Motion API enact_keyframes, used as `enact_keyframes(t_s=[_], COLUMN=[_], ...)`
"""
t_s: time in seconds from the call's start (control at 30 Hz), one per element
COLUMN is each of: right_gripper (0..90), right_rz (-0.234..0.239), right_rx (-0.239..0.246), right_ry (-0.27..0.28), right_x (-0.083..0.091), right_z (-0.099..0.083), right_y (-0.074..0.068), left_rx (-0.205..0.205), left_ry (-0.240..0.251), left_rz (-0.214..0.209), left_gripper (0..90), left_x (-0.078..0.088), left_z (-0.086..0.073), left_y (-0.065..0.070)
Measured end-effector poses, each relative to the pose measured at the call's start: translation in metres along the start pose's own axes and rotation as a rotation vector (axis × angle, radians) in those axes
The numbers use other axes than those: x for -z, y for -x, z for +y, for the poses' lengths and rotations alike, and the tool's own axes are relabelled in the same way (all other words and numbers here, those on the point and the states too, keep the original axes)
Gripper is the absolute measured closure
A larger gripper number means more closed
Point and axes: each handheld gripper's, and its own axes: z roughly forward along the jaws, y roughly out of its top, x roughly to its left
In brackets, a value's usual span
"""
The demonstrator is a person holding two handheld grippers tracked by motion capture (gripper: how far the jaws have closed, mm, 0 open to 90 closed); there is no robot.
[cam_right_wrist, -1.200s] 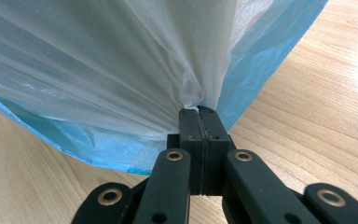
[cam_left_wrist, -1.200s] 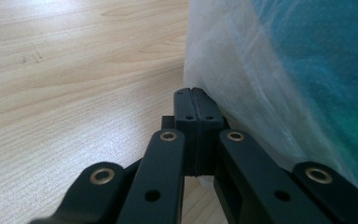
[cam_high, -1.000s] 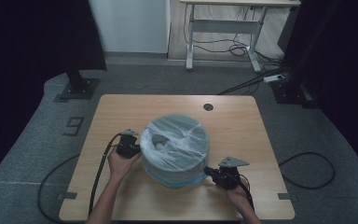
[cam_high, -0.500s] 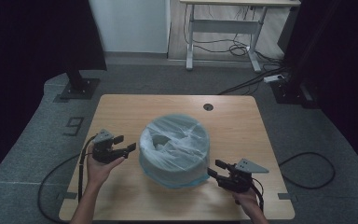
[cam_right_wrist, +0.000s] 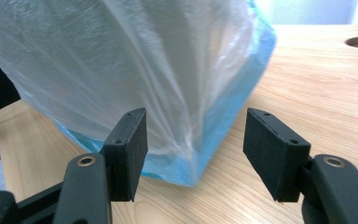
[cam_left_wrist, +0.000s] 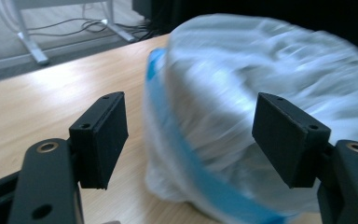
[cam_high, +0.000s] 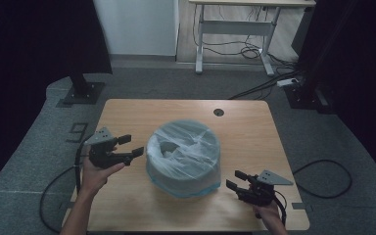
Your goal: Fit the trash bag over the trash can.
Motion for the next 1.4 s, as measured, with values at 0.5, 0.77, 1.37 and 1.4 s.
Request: enact_keyframes(t_s=[0.5, 0.77, 1.37, 1.4], right_gripper=[39.2, 39.2, 39.6, 39.6], right_rz=[-0.049, -0.058, -0.024, -0.02], right_rx=[-0.016, -0.007, 0.055, 0.064], right_ry=[0.006, -0.007, -0.073, -0.079], right_x=[0.014, 0.013, 0.009, 0.009], right_z=[-0.004, -0.006, -0.007, -0.007], right_y=[0.003, 0.003, -0.004, -0.005], left_rx=[-0.121, -0.072, -0.053, -0.058], left_ry=[-0.174, -0.241, -0.377, -0.386], left_rz=[-0.06, -0.071, -0.08, -0.077], left_gripper=[22.8, 23.4, 25.0, 25.0], left_x=[-0.047, -0.078, -0.125, -0.128], left_z=[0.074, 0.082, 0.089, 0.09], left_y=[0.059, 0.057, 0.064, 0.065])
